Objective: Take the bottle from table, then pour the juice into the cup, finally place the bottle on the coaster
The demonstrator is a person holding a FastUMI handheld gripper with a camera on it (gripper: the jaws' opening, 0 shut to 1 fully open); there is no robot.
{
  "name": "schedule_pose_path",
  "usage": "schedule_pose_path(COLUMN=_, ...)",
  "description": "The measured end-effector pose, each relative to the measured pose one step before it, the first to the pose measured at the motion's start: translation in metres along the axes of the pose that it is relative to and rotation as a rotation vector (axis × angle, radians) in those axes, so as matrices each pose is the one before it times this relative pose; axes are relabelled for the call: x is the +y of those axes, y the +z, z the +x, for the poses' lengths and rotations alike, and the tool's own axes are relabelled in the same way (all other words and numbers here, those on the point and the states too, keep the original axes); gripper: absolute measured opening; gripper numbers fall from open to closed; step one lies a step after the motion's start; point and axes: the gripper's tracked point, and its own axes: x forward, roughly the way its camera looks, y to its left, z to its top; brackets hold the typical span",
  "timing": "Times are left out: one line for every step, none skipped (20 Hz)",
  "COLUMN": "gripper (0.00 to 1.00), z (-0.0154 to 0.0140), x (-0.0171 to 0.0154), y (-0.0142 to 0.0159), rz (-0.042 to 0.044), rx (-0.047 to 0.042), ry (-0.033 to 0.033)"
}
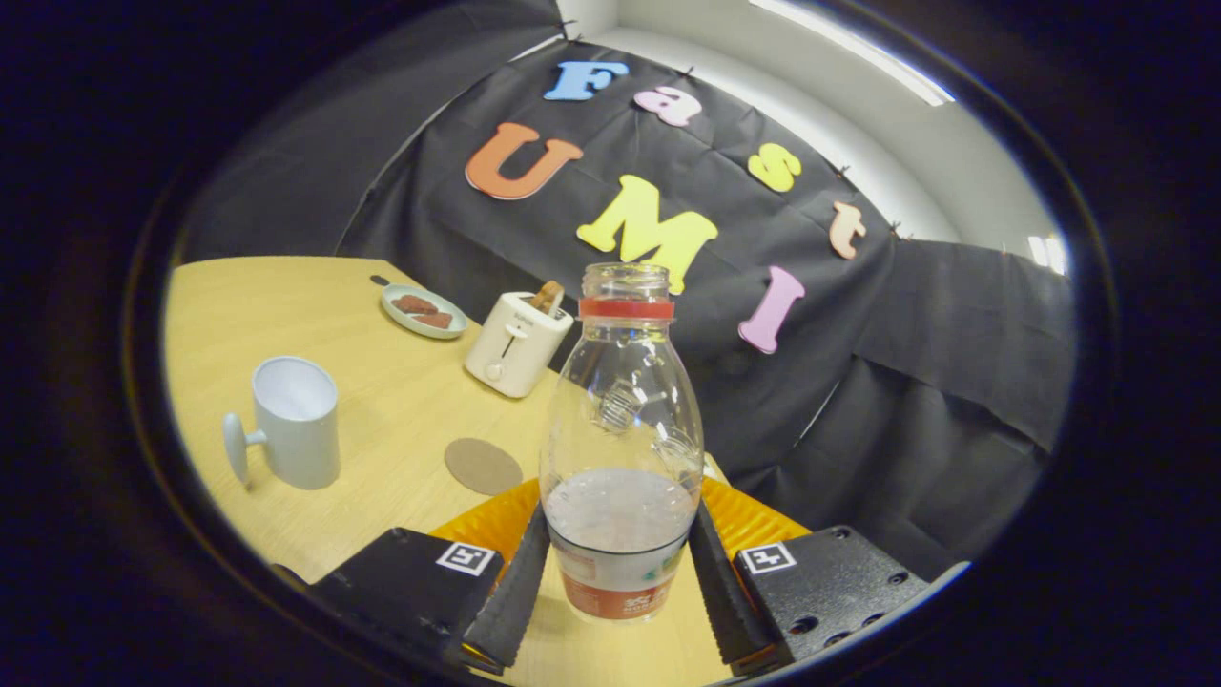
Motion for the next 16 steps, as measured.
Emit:
schedule_pose_path(gripper=0.78, z=0.00014, x=-0.00217, y=0.00338, rz=-0.06027, rx=-0.01133, ry=-0.02378)
schedule_pose_path(gripper=0.79, z=-0.00006, x=-0.00397, y=0.00552, rz=-0.06518, rx=-0.01345, ry=-0.03437)
schedule_pose_path(gripper=0.78, z=-0.00072, x=-0.00259, y=0.00676, rz=-0.07126, rx=-0.02182, ry=-0.0284)
schedule_pose_path(gripper=0.78, z=0.00051, x=-0.00071, y=0.00583, rz=-0.06941, rx=-0.02417, ry=-0.02777)
schedule_pose_path(gripper=0.79, z=0.00022, x=-0.00213, y=0.00632, rz=-0.05766, rx=-0.01619, ry=-0.03022)
schedule_pose_path(gripper=0.79, z=0.00072, x=-0.00245, y=0.00305, rz=-0.05208, rx=-0.00829, ry=-0.02659)
schedule_pose_path(gripper=0.78, z=-0.00049, x=0.00299, y=0.00601, rz=-0.0395, rx=-0.01721, ry=-0.00499)
schedule_pose_path(gripper=0.78, z=0.00022, x=0.00321, y=0.00561, rz=-0.02795, rx=-0.0142, ry=0.00291)
schedule_pose_path(gripper=0.78, z=0.00026, x=0.00274, y=0.00206, rz=-0.01981, rx=-0.00423, ry=0.00684)
schedule_pose_path(gripper=0.78, z=0.00101, x=0.00456, y=0.00227, rz=-0.01229, rx=-0.00128, ry=0.01619)
schedule_pose_path(gripper=0.78, z=0.00234, x=0.00341, y=0.00035, rz=-0.0056, rx=0.00381, ry=0.02037)
schedule_pose_path(gripper=0.78, z=0.00193, x=0.00332, y=0.0002, rz=-0.0019, rx=0.00924, ry=0.01783)
schedule_pose_path(gripper=0.78, z=-0.00019, x=0.00238, y=0.00028, rz=-0.00546, rx=0.00849, ry=0.01551)
schedule_pose_path(gripper=0.79, z=0.00065, x=0.00184, y=0.00141, rz=-0.0104, rx=0.00505, ry=0.0105)
schedule_pose_path(gripper=0.79, z=0.00016, x=-0.00077, y=0.0015, rz=-0.01531, rx=0.0001, ry=0.00161)
schedule_pose_path(gripper=0.79, z=-0.00144, x=-0.00233, y=0.005, rz=-0.0162, rx=-0.01197, ry=-0.01206)
